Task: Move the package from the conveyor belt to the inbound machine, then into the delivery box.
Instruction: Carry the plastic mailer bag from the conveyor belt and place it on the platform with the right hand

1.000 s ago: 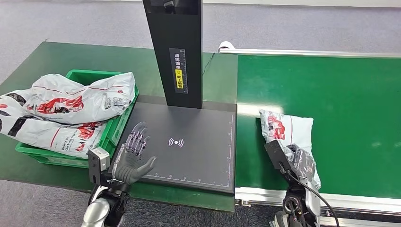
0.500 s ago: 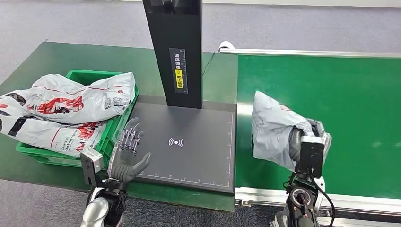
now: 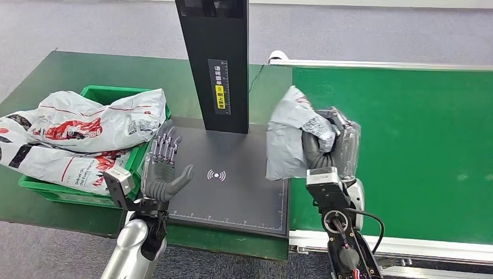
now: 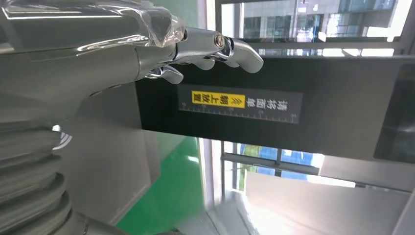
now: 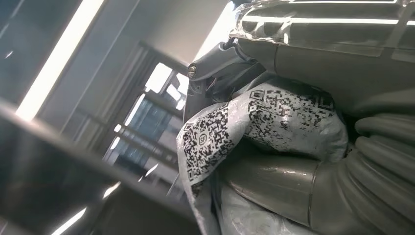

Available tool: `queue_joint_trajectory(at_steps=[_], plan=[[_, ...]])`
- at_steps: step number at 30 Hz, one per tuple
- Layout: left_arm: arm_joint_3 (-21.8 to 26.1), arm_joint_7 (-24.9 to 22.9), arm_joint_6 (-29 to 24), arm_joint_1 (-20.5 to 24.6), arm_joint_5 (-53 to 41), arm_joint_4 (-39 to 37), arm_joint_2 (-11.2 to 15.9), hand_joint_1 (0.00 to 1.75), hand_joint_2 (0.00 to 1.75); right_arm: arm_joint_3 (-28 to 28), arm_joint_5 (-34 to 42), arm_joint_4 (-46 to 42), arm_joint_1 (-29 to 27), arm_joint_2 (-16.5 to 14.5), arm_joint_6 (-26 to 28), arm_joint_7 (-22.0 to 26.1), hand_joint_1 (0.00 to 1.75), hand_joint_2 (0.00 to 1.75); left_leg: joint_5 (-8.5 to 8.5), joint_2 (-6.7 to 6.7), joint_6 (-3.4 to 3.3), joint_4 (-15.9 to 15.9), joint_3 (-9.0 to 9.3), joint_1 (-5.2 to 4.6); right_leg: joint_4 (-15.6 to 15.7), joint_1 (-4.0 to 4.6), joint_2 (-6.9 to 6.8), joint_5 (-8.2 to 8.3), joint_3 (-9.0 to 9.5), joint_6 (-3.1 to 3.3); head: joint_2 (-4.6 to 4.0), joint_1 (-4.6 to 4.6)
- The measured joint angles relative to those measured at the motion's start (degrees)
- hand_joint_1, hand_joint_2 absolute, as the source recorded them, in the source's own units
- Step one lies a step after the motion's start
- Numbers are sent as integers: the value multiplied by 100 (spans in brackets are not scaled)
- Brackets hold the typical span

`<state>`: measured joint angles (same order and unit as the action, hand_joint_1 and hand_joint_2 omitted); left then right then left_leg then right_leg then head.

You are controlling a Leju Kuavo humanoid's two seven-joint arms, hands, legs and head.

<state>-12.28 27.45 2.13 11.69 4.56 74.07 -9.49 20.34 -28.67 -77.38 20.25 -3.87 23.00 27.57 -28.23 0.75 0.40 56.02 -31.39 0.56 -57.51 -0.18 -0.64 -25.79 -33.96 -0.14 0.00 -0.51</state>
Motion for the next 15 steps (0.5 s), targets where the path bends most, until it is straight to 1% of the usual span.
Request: queue_joint_trajectory(at_steps=[2, 5, 7, 12, 15], plan=[[-46, 28, -34, 68, 23, -43, 7, 0, 175, 304, -199, 44, 118, 52, -475, -167, 175, 175, -1, 5, 0, -1, -2, 0, 0, 0, 2, 0, -2, 0, 0, -1], [-83, 90, -91, 166, 37, -94, 20, 0, 175, 911, -692, 301, 387, 123, -1553, -519, 175, 175, -1, 10, 1, -1, 0, 1, 0, 2, 5, 0, -2, 0, 0, -1], [-86, 126, -122, 199, 59, -108, 30, 0, 175, 1318, -945, 592, 566, 141, -2088, -634, 175, 175, 0, 5, 1, -1, 0, 2, 0, 3, 3, 0, 0, 0, 0, -1], [-48, 159, -274, 199, 146, -54, 65, 0, 175, 2249, -1141, 1617, 1103, 118, -3122, -794, 175, 175, 2, 0, 1, -1, 0, 2, -2, 3, 2, 0, 4, 0, 0, 0], [39, 115, -425, 188, 215, 60, 85, 0, 175, 2793, -1198, 2322, 1451, 63, -3503, -905, 175, 175, 2, -3, 0, -1, 2, 1, -2, 2, -2, 0, 6, 0, 0, 0]])
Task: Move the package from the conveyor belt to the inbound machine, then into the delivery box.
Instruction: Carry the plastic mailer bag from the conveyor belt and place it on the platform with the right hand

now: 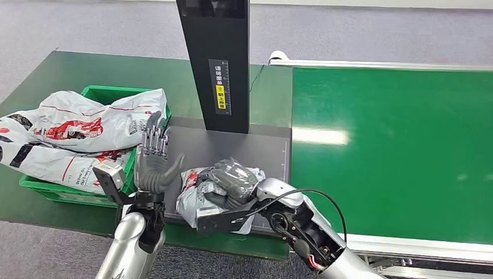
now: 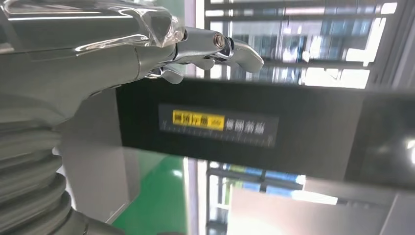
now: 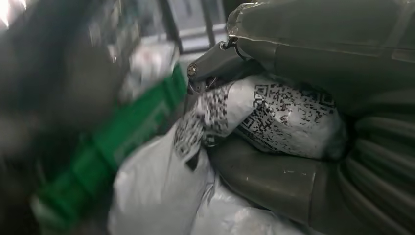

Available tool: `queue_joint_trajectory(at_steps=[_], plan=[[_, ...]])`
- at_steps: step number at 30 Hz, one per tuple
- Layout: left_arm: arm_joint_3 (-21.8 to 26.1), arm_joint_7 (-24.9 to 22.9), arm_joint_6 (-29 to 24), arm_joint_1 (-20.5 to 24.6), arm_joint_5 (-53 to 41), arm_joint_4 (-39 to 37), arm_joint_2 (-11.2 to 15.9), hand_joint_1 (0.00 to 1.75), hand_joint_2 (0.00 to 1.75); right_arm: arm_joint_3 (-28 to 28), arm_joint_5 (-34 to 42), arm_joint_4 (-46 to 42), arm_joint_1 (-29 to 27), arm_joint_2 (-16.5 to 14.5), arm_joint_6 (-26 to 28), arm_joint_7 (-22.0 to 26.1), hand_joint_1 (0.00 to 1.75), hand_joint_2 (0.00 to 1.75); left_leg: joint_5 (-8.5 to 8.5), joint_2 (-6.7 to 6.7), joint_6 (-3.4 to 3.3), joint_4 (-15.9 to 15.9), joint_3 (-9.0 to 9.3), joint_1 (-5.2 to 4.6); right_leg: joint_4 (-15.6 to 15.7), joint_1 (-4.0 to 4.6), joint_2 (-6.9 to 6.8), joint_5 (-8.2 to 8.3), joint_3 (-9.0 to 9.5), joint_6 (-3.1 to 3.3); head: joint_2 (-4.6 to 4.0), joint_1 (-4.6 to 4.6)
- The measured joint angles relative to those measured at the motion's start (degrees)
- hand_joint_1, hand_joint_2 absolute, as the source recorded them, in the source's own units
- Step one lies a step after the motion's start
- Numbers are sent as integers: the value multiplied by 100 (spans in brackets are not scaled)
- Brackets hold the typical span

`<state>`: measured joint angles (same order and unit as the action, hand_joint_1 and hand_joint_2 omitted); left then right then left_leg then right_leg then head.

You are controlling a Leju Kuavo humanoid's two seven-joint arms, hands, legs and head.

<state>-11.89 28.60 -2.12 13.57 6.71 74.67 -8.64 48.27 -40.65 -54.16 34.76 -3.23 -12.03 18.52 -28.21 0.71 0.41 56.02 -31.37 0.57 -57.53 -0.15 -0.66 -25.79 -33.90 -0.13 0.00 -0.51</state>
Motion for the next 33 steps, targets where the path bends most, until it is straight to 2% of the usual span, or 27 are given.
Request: queue_joint_trajectory(at_steps=[5, 9, 10, 13, 14, 19, 27, 33], plan=[[70, -82, -73, -24, 27, 117, 32, 0, 175, 589, 214, 825, 423, -119, -207, -47, 175, 175, 0, 0, 0, 0, 12, 0, 1, -1, -1, 0, 8, 0, 0, -1], [119, -108, -79, -71, 13, 165, 53, 0, 175, 676, 499, 1050, 542, -78, 197, -139, 175, 175, 0, 0, 0, 0, 27, 0, 2, -1, -1, 0, 21, 0, 0, 0], [127, -114, -79, -95, 5, 180, 59, 0, 175, 660, 546, 1056, 540, -38, 391, -212, 159, 175, 0, -1, -1, 0, 29, -1, 2, -1, -1, 0, 23, 0, 0, -1], [137, -136, -76, -169, -17, 228, 74, 0, 175, 491, 683, 957, 447, 124, 949, -403, 30, 175, 1, -1, -2, 1, 33, -1, 2, -1, -2, 0, 28, 0, 0, 0], [138, -143, -73, -186, -22, 237, 80, 0, 175, 397, 747, 885, 383, 183, 1089, -432, 1, 175, 1, -1, -2, 1, 33, -1, 2, -2, -2, 0, 29, 0, 0, 1], [138, -167, -60, -210, -26, 241, 99, 0, 175, -156, 1085, 446, -20, 401, 1555, -387, 0, 175, 0, 0, -2, 2, 29, -1, 2, -3, -1, 1, 25, -1, 0, 0], [135, -190, -56, -220, -34, 241, 105, 0, 175, -555, 1230, 95, -298, 539, 1666, -303, 0, 175, -1, 0, -2, 1, 26, -1, 2, -2, -1, 0, 20, -1, 0, 1], [87, -216, -48, -295, -67, 236, 113, 0, 175, -1184, 2187, -425, -855, 465, 2209, 594, 0, 175, -2, 0, -2, 1, 18, -1, 2, -2, -1, 0, 16, -1, 0, 1]])
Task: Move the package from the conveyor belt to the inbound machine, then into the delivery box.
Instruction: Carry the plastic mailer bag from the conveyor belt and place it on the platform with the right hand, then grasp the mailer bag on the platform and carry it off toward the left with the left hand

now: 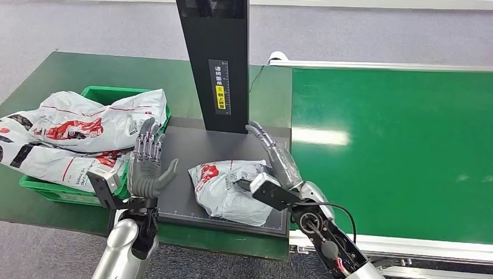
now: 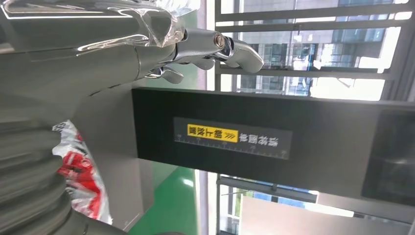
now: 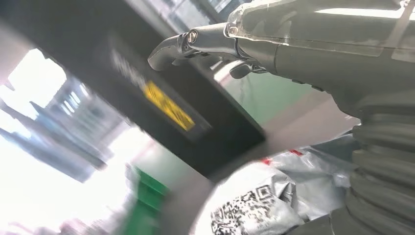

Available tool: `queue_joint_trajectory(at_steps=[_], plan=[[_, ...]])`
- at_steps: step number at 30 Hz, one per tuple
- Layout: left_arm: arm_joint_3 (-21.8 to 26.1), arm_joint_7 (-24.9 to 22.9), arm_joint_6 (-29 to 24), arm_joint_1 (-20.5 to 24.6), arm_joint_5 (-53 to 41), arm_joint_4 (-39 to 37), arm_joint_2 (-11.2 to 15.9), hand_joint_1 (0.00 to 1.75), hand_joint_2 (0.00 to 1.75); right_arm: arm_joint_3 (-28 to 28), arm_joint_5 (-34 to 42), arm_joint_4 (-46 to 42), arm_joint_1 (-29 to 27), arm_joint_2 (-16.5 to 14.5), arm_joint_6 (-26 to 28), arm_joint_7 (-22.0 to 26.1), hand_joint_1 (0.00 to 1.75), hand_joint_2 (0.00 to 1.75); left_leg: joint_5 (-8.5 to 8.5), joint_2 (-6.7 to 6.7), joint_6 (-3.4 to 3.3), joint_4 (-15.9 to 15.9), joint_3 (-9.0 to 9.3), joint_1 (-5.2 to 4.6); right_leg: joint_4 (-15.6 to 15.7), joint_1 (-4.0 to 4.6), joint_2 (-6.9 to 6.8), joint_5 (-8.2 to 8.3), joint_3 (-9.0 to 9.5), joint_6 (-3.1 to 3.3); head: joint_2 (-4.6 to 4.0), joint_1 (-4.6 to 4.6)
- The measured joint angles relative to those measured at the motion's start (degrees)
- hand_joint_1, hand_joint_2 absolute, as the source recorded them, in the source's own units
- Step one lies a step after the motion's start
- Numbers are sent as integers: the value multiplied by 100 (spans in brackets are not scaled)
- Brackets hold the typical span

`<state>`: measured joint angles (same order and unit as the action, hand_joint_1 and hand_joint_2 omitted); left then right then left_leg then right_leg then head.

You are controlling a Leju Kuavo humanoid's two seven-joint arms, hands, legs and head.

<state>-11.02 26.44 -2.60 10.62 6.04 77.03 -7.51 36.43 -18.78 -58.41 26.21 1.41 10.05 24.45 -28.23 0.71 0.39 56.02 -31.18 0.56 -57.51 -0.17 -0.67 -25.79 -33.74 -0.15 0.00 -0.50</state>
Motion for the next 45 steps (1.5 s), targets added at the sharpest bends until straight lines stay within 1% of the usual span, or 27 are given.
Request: queue_joint_trajectory(at_steps=[2, 5, 7, 10, 12, 16, 20, 31, 34, 40, 45], plan=[[-33, 8, -2, -16, -4, -10, 9, 0, 175, -222, 327, -206, -178, -79, 28, 234, 0, 175, 0, 0, 0, 0, -6, 0, 0, 0, 0, 0, -7, 0, 0, -1], [-84, 24, -3, -33, -7, -15, 29, 0, 175, -535, 936, -509, -367, -218, -158, 387, 0, 175, 0, 0, 0, 0, -10, 0, 0, 0, 0, 0, -11, 0, 0, -1], [-99, 24, 23, -42, 5, -16, 44, 0, 175, -731, 1365, -662, -431, -282, -427, 407, 0, 175, 0, 1, 0, 0, -10, 0, 0, 0, 1, 0, -12, 0, 0, -1], [-132, 7, 181, -43, 126, -49, 70, 0, 175, -960, 2117, -764, -475, -304, -1126, 392, 0, 175, 0, 1, 0, 0, -9, 0, 0, 0, 1, 0, -12, 0, 0, -1], [-144, 3, 238, -42, 181, -72, 77, 0, 175, -1020, 2336, -774, -491, -305, -1347, 397, 0, 175, 0, 1, 0, 0, -9, 0, 0, 0, 1, 0, -12, 0, 0, -2], [-146, 3, 260, -42, 203, -93, 79, 0, 175, -1064, 2409, -777, -500, -304, -1415, 425, 0, 175, 0, 1, 0, 0, -9, 0, 0, 0, 1, 0, -12, 0, 0, -1], [-150, 21, 354, -43, 236, -271, 95, 0, 175, -1515, 2648, -779, -607, -263, -1538, 527, 0, 175, 0, 2, 0, 0, -11, 0, 0, 0, 1, 0, -14, 0, 0, -2], [-150, 27, 363, -43, 227, -357, 95, 0, 175, -1666, 2649, -780, -663, -262, -1526, 524, 0, 175, 0, 2, 0, 0, -10, 0, 0, 0, 1, 0, -14, 0, 0, 0], [-153, 37, 400, -41, 178, -370, 95, 0, 175, -1718, 2656, -814, -727, -258, -1511, 433, 0, 175, 0, 0, 0, 1, -9, 0, 0, 0, 1, 0, -14, 0, 0, 0], [-155, 75, 453, -37, 31, -451, 93, 0, 175, -1982, 2792, -867, -986, -209, -1939, 138, 0, 175, -2, 3, 1, 0, -12, 0, 1, 0, 1, 0, -15, 0, 0, -1], [-168, 69, 447, -38, -284, -450, 94, 0, 175, -2123, 2676, -843, -992, -196, -1992, 22, 0, 175, -1, 1, 1, 0, -12, 0, 1, 0, 1, 0, -14, 0, 0, -1]])
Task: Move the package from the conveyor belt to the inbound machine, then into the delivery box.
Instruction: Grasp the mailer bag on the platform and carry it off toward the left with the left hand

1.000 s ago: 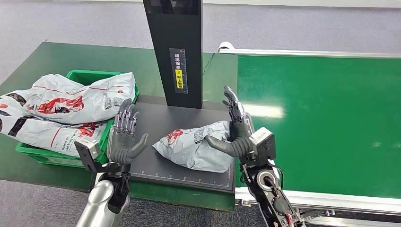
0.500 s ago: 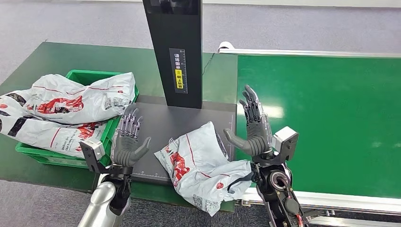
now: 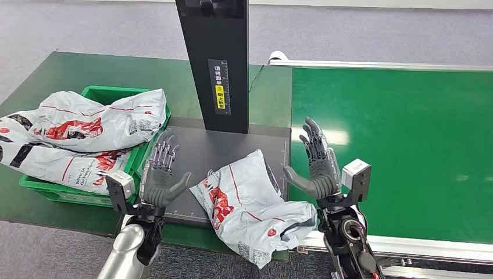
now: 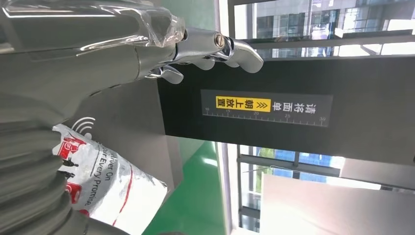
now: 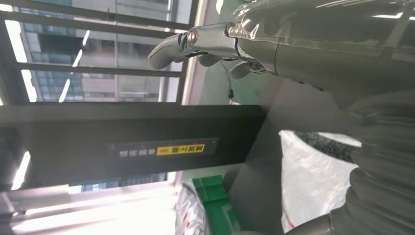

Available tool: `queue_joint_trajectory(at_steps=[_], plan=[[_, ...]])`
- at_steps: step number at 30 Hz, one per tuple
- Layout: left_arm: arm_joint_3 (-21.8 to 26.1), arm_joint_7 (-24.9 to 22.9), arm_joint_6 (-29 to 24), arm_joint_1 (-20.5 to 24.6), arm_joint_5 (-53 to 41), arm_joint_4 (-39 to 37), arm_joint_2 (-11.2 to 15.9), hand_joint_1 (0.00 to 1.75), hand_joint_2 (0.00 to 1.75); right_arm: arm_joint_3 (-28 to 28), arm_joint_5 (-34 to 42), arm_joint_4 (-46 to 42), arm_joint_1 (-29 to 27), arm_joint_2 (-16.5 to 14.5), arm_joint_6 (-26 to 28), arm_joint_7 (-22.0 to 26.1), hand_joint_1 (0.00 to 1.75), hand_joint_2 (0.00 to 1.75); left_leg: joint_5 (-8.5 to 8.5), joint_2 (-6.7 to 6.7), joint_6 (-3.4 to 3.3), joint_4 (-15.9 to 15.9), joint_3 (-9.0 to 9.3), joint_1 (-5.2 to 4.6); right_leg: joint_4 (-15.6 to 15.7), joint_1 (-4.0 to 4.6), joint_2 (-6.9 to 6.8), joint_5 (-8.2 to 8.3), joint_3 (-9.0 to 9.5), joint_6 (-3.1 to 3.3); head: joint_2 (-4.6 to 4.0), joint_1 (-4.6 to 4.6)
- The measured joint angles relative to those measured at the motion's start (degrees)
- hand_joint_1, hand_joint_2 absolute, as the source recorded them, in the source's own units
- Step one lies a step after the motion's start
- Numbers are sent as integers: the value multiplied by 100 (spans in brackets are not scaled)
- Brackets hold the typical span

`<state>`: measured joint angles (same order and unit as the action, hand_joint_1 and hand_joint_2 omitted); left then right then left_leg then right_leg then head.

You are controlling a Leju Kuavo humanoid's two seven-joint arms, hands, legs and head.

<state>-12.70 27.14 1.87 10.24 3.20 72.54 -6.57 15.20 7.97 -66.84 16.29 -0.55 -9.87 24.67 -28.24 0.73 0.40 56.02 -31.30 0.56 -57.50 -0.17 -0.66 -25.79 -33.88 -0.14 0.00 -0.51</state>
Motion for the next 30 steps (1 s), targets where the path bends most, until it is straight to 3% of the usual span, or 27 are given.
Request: queue_joint_trajectory(at_steps=[7, 12, 19, 28, 30], plan=[[-240, -50, 136, 1, -737, 31, 62, 0, 175, -109, 9, -6, 3, 0, 38, -59, 0, 175, 0, 0, 0, 0, 0, 0, 0, 0, 0, 0, -1, 0, 0, -1], [-612, -235, 524, 73, -1871, -31, 157, 0, 175, -265, -57, -101, -116, -10, 69, -59, 0, 175, 0, -2, 0, 0, -1, -1, 1, -1, -1, -1, -3, -1, 0, 0], [-1441, -888, 688, 770, -3641, -683, 166, 0, 175, -625, -308, -116, -234, -92, 48, -35, 0, 175, 1, 0, -1, 1, 2, -1, 1, -2, 0, 2, -1, 1, 0, 0], [-2453, -1261, 1302, 1392, -4597, -1504, 78, 1, 175, -844, -360, -339, -383, -201, 137, -235, 0, 175, 1, -5, -1, 1, -2, -1, 1, -1, -3, 0, -2, -1, 0, 0], [-2632, -1295, 1369, 1473, -4682, -1609, 44, 76, 175, -895, -360, -465, -479, -209, 159, -266, 0, 175, 0, -5, -2, 1, -3, -2, 1, -3, -4, 0, -1, -2, 0, -1]])
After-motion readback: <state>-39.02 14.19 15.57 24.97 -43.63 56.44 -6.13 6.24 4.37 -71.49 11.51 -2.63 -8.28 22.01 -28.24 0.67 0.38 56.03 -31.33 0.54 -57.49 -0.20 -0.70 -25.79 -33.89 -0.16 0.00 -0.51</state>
